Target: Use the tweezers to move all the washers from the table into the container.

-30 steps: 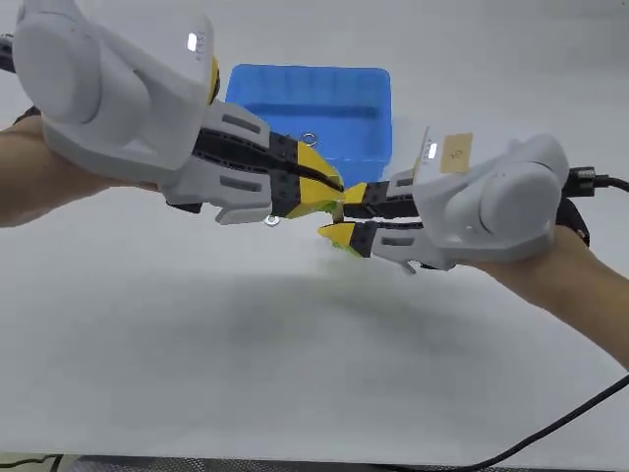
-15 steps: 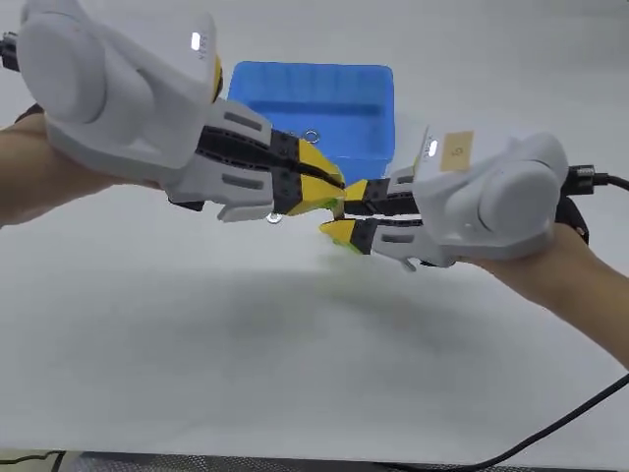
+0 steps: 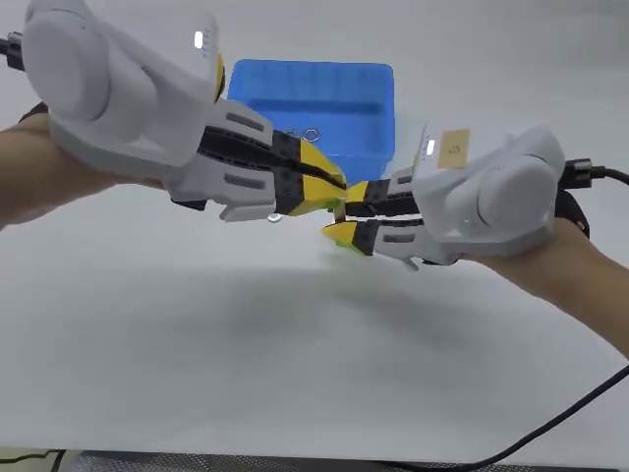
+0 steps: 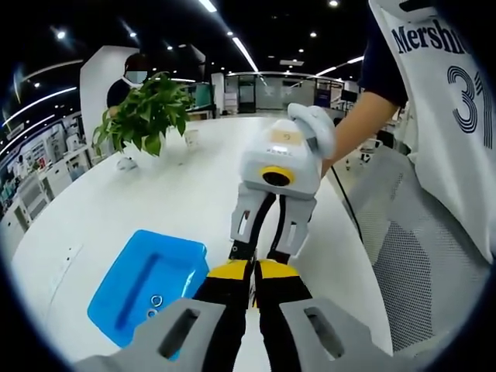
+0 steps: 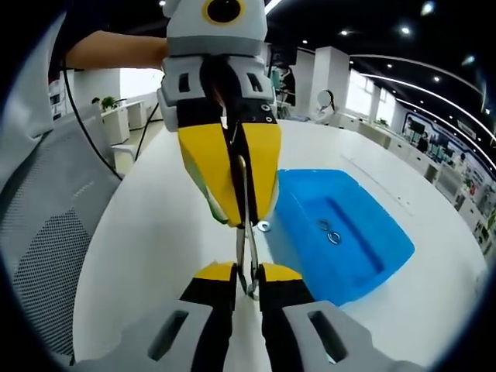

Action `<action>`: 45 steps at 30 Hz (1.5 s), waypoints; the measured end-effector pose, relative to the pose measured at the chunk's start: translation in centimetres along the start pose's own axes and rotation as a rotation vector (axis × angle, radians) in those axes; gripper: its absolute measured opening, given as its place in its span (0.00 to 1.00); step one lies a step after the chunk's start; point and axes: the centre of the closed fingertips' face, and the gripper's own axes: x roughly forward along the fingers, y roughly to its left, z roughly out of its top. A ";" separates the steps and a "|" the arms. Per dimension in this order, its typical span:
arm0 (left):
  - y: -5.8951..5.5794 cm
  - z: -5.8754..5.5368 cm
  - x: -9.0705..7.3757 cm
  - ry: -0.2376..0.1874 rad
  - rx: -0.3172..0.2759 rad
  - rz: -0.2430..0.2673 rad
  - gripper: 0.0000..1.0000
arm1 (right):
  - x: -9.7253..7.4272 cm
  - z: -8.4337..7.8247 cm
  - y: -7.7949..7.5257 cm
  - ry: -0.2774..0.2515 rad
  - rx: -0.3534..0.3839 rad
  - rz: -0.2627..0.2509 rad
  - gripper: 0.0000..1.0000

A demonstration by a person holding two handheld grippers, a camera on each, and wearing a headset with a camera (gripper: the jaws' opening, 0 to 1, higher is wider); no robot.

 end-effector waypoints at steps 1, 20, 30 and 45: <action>0.0 0.0 0.0 0.000 0.000 0.001 0.06 | -0.1 0.0 0.0 0.000 -0.004 0.009 0.12; 1.6 -0.6 0.0 0.016 -0.010 -0.013 0.06 | -0.2 -0.2 -0.2 0.020 -0.012 0.057 0.10; 1.5 -0.3 -0.7 0.019 -0.019 -0.012 0.06 | -1.1 0.4 -0.3 0.010 -0.013 0.029 0.09; 1.1 2.9 -4.5 -0.008 0.057 0.027 0.06 | -2.5 5.5 -0.2 -0.043 -0.059 0.005 0.09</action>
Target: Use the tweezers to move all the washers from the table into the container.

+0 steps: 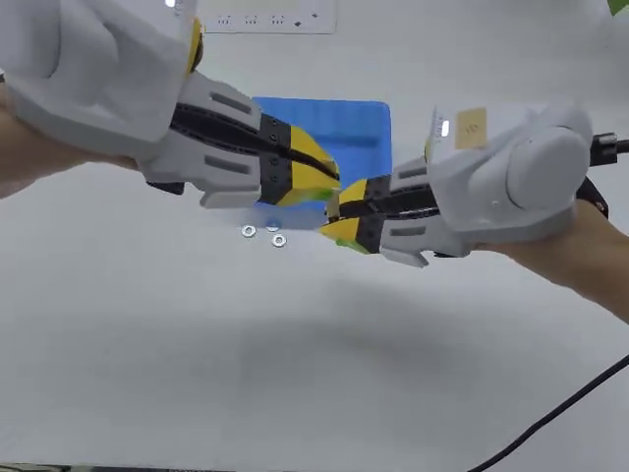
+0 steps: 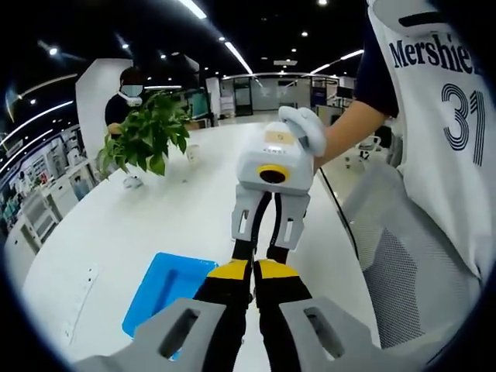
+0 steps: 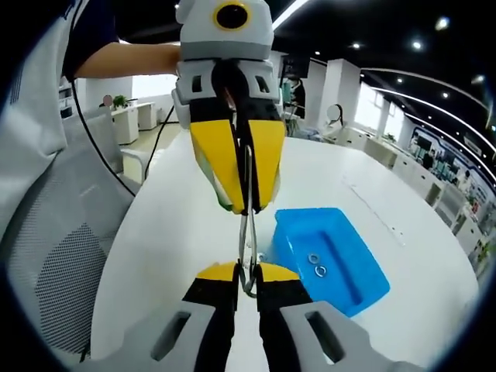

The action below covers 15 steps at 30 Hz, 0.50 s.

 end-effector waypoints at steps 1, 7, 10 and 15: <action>0.2 0.1 -0.2 0.000 0.010 0.008 0.06 | 0.0 0.3 -0.1 -0.002 -0.007 -0.002 0.09; 1.4 1.3 -1.4 -0.030 0.036 0.053 0.06 | -0.4 1.9 -1.6 -0.004 -0.047 -0.024 0.09; 2.0 1.8 -1.4 -0.032 0.045 0.052 0.06 | -0.5 2.2 -2.3 0.005 -0.074 -0.028 0.10; 3.3 2.2 -1.4 -0.031 0.064 0.054 0.06 | -0.5 2.3 -4.0 0.011 -0.087 -0.045 0.10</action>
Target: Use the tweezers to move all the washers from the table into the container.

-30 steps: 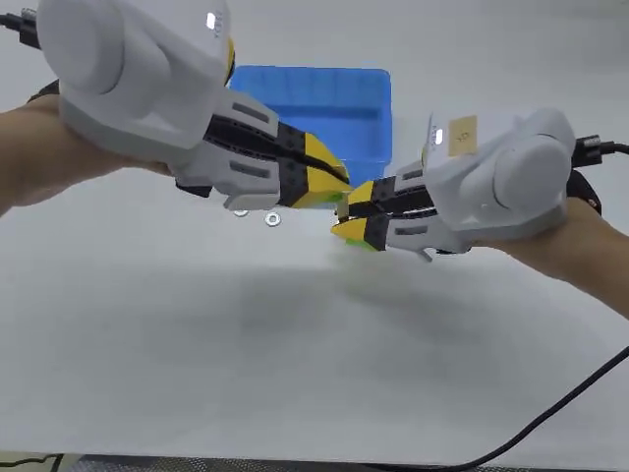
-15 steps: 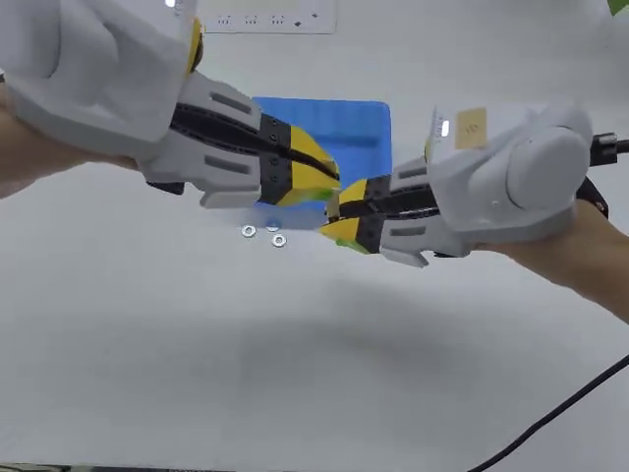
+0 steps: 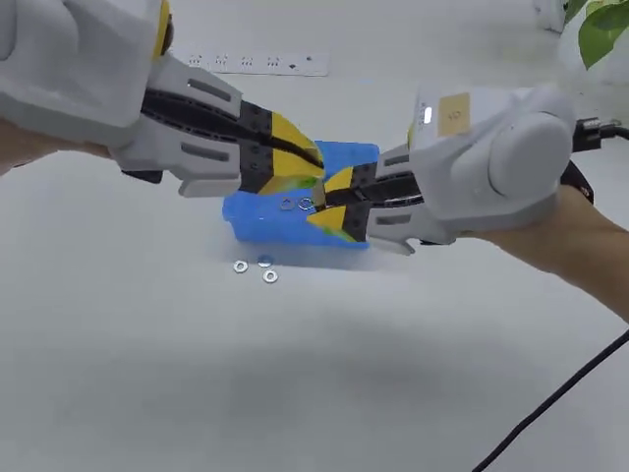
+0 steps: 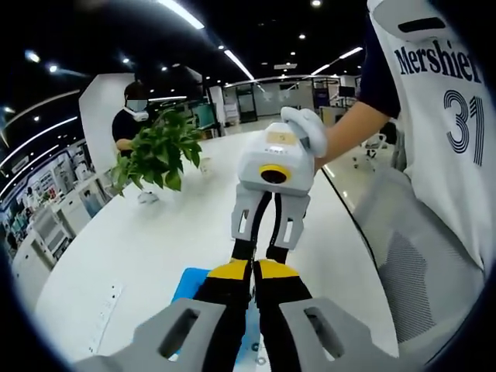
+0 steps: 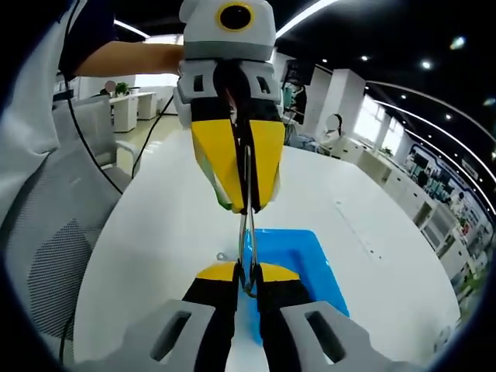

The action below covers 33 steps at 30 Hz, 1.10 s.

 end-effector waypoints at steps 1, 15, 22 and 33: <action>0.4 0.0 0.1 0.005 0.009 0.001 0.06 | 0.1 0.0 -0.4 -0.002 0.000 -0.002 0.10; 4.4 -3.3 3.3 0.045 -0.002 0.034 0.06 | 3.1 -4.0 -4.6 0.025 0.037 -0.019 0.10; 4.8 -5.1 5.3 0.048 -0.035 0.022 0.06 | 3.9 -6.6 -4.8 0.054 0.075 -0.005 0.10; 5.3 -6.7 5.9 0.044 -0.060 -0.002 0.06 | 4.8 -8.0 -4.9 0.082 0.105 -0.001 0.10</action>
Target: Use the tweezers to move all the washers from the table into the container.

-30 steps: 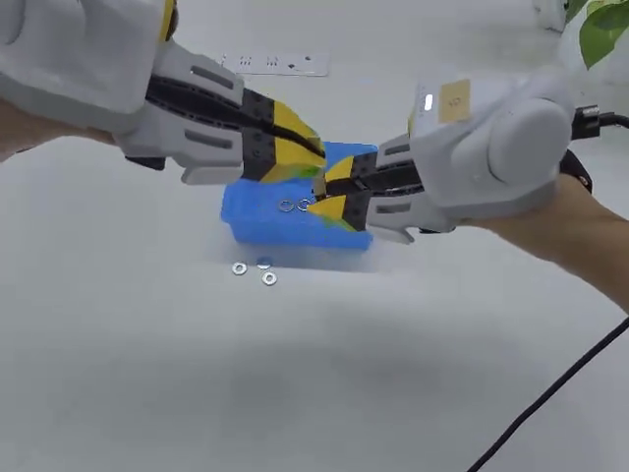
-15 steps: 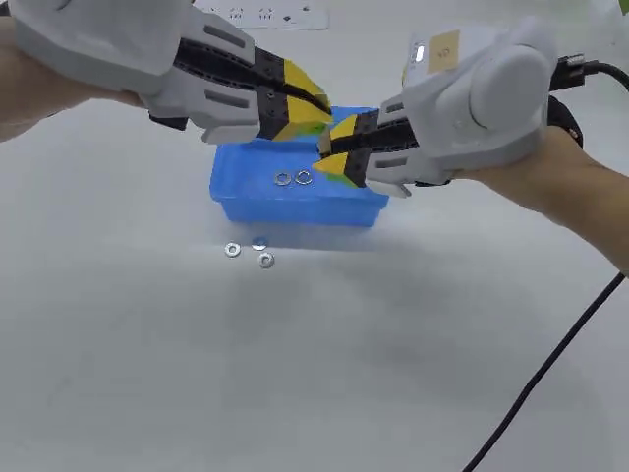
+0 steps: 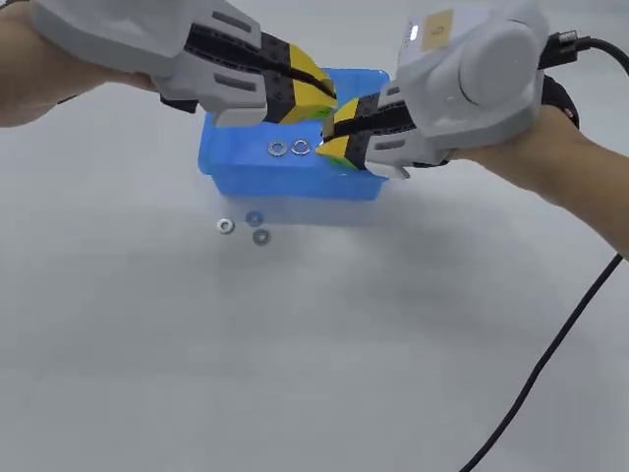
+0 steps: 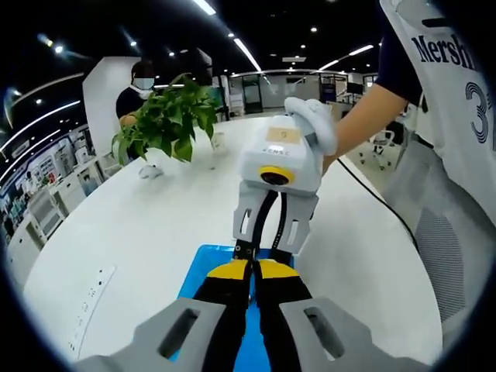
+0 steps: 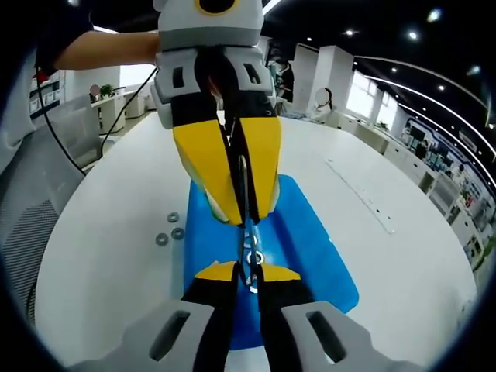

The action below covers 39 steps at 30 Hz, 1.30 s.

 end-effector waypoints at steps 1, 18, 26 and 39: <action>0.0 0.0 0.0 0.000 0.002 0.003 0.06 | 0.0 0.0 -0.1 0.000 0.000 -0.002 0.11; -1.4 3.3 -2.2 -0.010 0.063 0.034 0.06 | -2.3 2.8 0.3 -0.045 -0.055 -0.047 0.11; -3.0 4.7 -3.9 -0.006 0.078 0.061 0.06 | -4.0 4.6 1.9 -0.062 -0.067 -0.066 0.11; -5.9 6.5 -6.3 -0.002 0.103 0.078 0.06 | -5.7 7.2 5.5 -0.088 -0.095 -0.057 0.11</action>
